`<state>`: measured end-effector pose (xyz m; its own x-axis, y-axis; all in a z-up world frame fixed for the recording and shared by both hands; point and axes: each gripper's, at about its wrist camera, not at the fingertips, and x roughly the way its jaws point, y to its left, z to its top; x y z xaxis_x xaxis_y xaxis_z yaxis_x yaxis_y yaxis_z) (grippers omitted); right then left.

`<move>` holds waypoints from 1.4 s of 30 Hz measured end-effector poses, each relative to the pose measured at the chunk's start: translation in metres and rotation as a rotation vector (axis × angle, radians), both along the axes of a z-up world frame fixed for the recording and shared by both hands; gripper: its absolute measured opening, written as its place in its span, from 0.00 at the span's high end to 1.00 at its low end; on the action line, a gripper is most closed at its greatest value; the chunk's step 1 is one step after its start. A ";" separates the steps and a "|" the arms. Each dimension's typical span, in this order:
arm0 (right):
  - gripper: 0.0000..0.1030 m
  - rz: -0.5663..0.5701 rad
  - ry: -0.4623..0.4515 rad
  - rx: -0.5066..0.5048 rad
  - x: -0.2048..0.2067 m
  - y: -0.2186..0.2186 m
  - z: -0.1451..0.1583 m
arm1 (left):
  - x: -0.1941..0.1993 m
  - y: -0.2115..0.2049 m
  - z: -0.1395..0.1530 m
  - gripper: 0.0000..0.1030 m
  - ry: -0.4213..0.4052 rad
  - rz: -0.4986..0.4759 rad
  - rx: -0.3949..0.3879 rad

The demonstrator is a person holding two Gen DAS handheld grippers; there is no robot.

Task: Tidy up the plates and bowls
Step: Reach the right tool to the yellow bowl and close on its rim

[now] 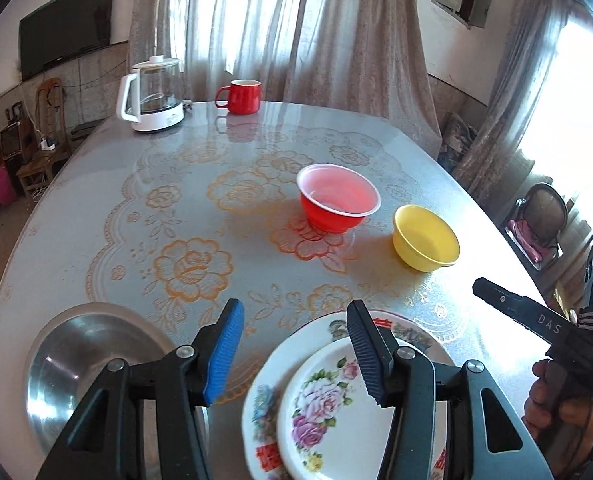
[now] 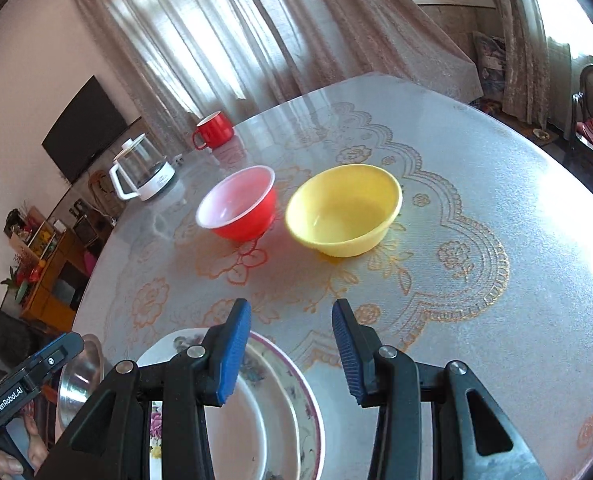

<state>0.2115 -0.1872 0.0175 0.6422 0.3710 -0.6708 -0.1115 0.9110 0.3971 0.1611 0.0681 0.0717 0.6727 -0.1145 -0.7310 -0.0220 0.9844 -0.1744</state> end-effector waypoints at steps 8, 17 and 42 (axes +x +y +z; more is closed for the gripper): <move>0.61 -0.063 0.019 0.000 0.030 -0.028 -0.003 | 0.056 -0.049 -0.016 0.64 0.090 -0.090 -0.027; 0.84 -0.084 0.070 0.006 0.068 -0.044 -0.017 | 0.108 -0.091 -0.037 0.71 0.170 -0.165 -0.063; 0.92 -0.091 0.100 -0.039 0.120 -0.046 -0.035 | 0.156 -0.119 -0.061 0.81 0.207 -0.143 -0.141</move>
<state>0.3313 -0.2332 -0.0180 0.6015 0.2869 -0.7456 0.0105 0.9304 0.3665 0.3171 -0.0511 0.0109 0.4805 -0.3080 -0.8211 0.0661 0.9464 -0.3162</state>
